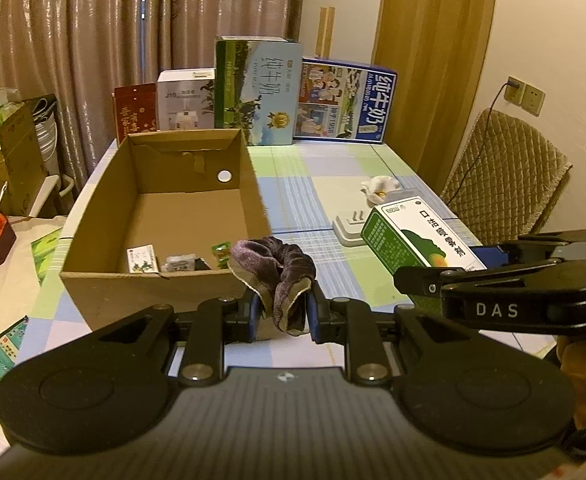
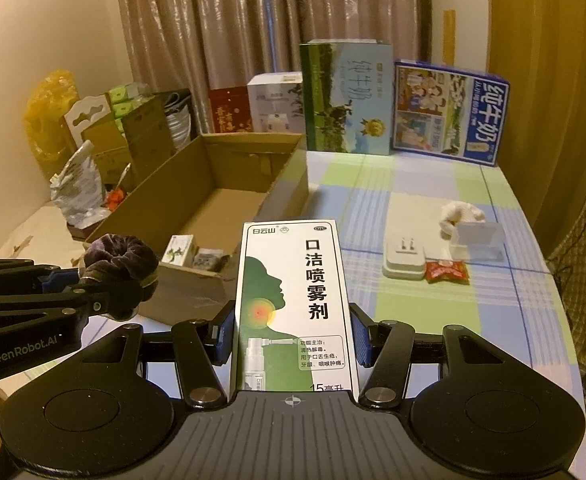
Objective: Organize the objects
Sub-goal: 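Lower the scrunchie and spray box into the cardboard box and open both grippers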
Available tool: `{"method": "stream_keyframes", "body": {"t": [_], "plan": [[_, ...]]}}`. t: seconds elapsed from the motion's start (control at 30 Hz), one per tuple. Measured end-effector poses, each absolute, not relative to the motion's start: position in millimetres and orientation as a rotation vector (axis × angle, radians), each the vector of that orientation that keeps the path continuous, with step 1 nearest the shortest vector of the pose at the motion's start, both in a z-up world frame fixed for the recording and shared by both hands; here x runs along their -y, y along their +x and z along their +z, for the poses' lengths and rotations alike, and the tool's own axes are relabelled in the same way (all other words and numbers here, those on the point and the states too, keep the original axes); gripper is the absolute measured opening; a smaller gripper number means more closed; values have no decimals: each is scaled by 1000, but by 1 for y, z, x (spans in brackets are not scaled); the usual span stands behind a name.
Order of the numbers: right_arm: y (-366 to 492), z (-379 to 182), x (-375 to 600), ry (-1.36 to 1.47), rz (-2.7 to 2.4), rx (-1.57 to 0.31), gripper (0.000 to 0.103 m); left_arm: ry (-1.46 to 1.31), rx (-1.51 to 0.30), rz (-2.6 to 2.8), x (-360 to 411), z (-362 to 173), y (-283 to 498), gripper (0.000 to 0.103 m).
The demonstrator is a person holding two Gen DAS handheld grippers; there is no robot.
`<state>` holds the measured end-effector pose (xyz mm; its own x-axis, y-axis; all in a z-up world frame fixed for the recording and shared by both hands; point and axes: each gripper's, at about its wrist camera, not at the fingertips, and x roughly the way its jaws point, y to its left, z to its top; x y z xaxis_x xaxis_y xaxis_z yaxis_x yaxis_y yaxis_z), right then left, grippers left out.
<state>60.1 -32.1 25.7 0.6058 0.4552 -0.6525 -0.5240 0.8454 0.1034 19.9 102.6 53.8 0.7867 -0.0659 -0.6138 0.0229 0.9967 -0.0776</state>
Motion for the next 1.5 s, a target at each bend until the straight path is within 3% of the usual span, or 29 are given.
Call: {"method": "stream_keyframes", "body": {"t": [0.7,1.5], "plan": [[128,28,-50,-75,685,-734,53,9,-676,6,-174,59,72,19],[207,-6,-101,8,667,-811,53,65,-769,-24,-229,16,163,20]]}}
